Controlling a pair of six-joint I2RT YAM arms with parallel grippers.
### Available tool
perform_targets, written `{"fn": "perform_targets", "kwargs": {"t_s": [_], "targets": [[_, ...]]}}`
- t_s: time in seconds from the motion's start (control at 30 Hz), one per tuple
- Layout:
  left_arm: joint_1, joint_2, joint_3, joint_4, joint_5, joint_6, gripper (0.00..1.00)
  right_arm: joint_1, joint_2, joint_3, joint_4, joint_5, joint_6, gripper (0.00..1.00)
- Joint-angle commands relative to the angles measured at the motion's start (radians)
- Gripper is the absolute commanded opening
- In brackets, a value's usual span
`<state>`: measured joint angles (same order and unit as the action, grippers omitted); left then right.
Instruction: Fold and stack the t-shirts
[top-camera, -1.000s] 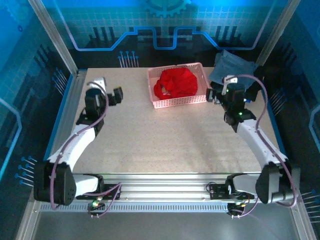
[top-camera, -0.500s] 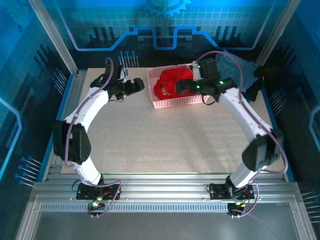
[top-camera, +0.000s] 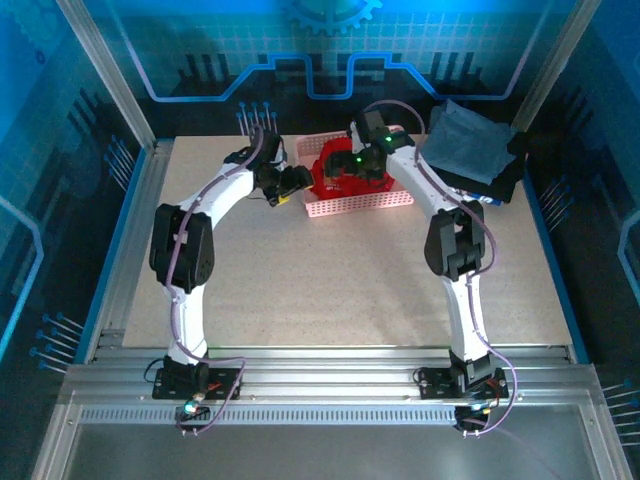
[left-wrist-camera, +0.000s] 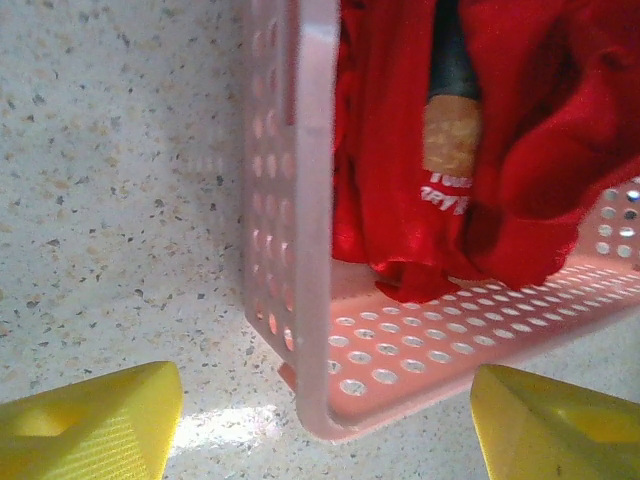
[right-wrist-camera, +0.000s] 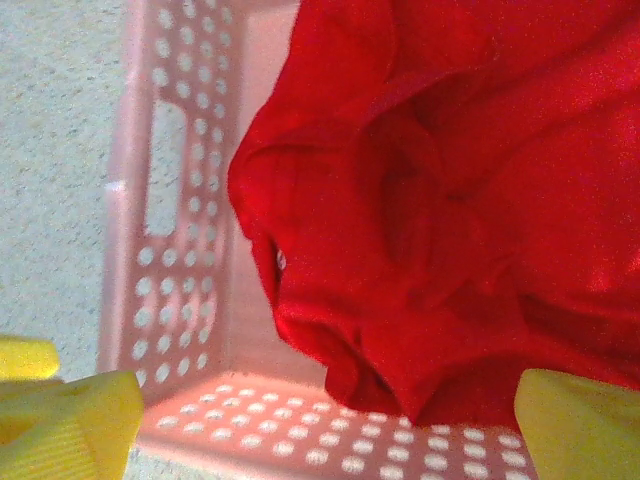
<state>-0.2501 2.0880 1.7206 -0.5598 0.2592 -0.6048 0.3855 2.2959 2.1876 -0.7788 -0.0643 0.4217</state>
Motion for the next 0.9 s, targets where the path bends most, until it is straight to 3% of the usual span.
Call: {"fn": "perform_targets", "kwargs": {"t_s": [0.0,0.17,0.27,0.4,0.47,0.53,0.6,0.7,0.87], "targets": [[-0.006,0.056,0.043,0.011,-0.012,-0.065,0.71,-0.001,0.124,0.149,-0.037,0.067,0.068,0.96],[-0.012,0.107,0.065,0.014,-0.029,-0.103,0.62,-0.001,0.262,0.306,-0.079,0.118,0.141,0.91],[-0.012,0.123,0.063,0.011,-0.044,-0.123,0.58,0.002,0.276,0.298,-0.031,0.146,0.185,0.80],[-0.008,0.127,0.046,0.003,-0.071,-0.152,0.49,-0.002,0.273,0.244,-0.002,0.175,0.311,0.51],[0.015,0.114,-0.003,0.019,-0.067,-0.228,0.38,-0.014,0.208,0.115,0.107,0.129,0.444,0.29],[0.030,0.094,-0.045,0.058,-0.068,-0.258,0.32,-0.003,0.121,0.022,0.263,0.090,0.455,0.13],[0.036,0.083,-0.046,0.046,-0.082,-0.241,0.27,0.013,0.059,0.061,0.292,0.087,0.387,0.00],[0.061,0.044,-0.097,0.073,-0.087,-0.267,0.17,0.016,-0.025,0.196,0.266,0.009,0.324,0.00],[0.133,-0.087,-0.241,0.116,-0.114,-0.316,0.12,0.024,-0.220,0.301,0.307,-0.141,0.291,0.00]]}}
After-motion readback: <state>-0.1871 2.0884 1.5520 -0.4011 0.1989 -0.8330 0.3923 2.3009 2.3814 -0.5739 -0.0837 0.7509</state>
